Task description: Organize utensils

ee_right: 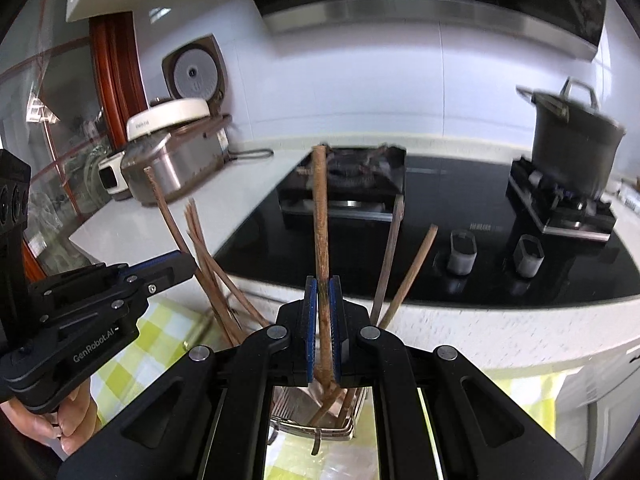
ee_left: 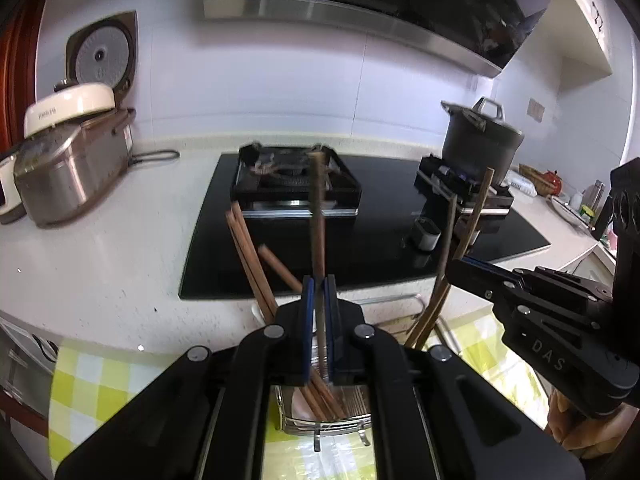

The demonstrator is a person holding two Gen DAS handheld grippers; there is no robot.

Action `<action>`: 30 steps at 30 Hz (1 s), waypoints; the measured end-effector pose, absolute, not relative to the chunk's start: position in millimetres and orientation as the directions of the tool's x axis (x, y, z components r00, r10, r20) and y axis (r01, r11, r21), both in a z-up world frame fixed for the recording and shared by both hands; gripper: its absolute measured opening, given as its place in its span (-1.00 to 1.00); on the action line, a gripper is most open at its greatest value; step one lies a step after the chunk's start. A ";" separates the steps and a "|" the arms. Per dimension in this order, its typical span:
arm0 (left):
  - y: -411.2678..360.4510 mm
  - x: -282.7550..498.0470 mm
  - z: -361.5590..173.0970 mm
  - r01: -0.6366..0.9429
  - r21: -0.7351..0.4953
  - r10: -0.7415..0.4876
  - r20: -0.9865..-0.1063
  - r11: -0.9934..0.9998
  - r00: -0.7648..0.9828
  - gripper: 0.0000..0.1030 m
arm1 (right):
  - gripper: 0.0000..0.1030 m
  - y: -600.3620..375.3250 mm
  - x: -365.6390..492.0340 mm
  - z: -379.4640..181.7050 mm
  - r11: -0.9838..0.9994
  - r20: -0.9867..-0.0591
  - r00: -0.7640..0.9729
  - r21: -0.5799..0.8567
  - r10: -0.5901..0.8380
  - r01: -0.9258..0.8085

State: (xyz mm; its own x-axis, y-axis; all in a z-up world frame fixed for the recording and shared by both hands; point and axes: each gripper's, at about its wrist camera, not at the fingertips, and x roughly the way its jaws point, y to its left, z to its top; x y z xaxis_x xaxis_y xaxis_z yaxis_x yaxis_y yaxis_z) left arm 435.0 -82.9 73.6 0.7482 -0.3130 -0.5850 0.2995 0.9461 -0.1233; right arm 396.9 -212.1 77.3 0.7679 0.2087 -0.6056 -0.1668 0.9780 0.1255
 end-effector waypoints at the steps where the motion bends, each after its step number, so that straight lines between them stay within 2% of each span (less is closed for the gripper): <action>1: -82.8 437.9 66.9 0.302 -0.133 -0.320 -0.594 0.944 0.739 -0.90 | -0.84 -212.5 397.7 73.5 0.977 -0.610 0.764 0.131 0.213 -0.167; 8: -81.1 440.1 37.4 0.287 -0.142 -0.311 -0.616 0.947 0.724 -0.88 | -0.77 -214.8 397.3 57.9 0.974 -0.623 0.749 0.159 0.225 -0.161; 9: -79.9 438.6 36.0 0.287 -0.150 -0.317 -0.616 0.946 0.722 -0.86 | -0.73 -215.6 396.0 57.7 0.974 -0.620 0.752 0.161 0.223 -0.157; 10: -77.4 436.9 35.0 0.287 -0.161 -0.324 -0.612 0.944 0.722 -0.77 | -0.60 -216.6 394.5 58.1 0.975 -0.617 0.755 0.164 0.222 -0.153; 11: -75.4 435.0 35.9 0.282 -0.162 -0.321 -0.608 0.946 0.727 -0.56 | -0.49 -218.1 391.9 59.2 0.975 -0.611 0.761 0.167 0.219 -0.146; 12: -73.1 432.4 37.7 0.273 -0.160 -0.313 -0.601 0.949 0.735 -0.39 | -0.19 -219.7 389.9 60.9 0.975 -0.605 0.767 0.168 0.217 -0.143; 13: -69.7 428.2 40.8 0.265 -0.160 -0.308 -0.585 0.951 0.751 -0.07 | 0.06 -220.8 384.8 64.5 0.976 -0.589 0.780 0.166 0.213 -0.142; 14: -67.3 424.5 45.3 0.262 -0.161 -0.306 -0.570 0.952 0.763 0.18 | 0.10 -221.4 380.5 68.6 0.978 -0.576 0.791 0.159 0.205 -0.138; 15: -64.9 419.7 49.9 0.254 -0.157 -0.298 -0.553 0.954 0.778 0.28 | 0.12 -222.0 375.7 73.5 0.980 -0.567 0.801 0.148 0.192 -0.131; 17: -60.2 406.3 62.5 0.225 -0.129 -0.259 -0.512 0.966 0.819 0.66 | 0.18 -225.0 368.3 82.6 0.982 -0.553 0.813 0.143 0.182 -0.123; 19: -56.4 393.7 74.6 0.210 -0.110 -0.237 -0.476 0.972 0.847 0.89 | 0.41 -227.3 355.6 95.7 0.985 -0.527 0.834 0.136 0.164 -0.108; 22: -50.5 368.0 98.1 0.182 -0.070 -0.195 -0.406 0.981 0.893 0.91 | 0.46 -229.2 336.7 115.8 0.989 -0.494 0.859 0.115 0.135 -0.090; 25: -49.4 348.3 115.3 0.186 -0.033 -0.185 -0.387 0.982 0.904 0.91 | 0.62 -231.0 314.7 137.1 0.990 -0.450 0.885 0.111 0.123 -0.081; 30: -43.8 313.0 136.0 0.176 -0.020 -0.171 -0.354 0.984 0.920 0.91 | 0.64 -229.9 272.7 162.1 0.989 -0.378 0.917 0.118 0.127 -0.089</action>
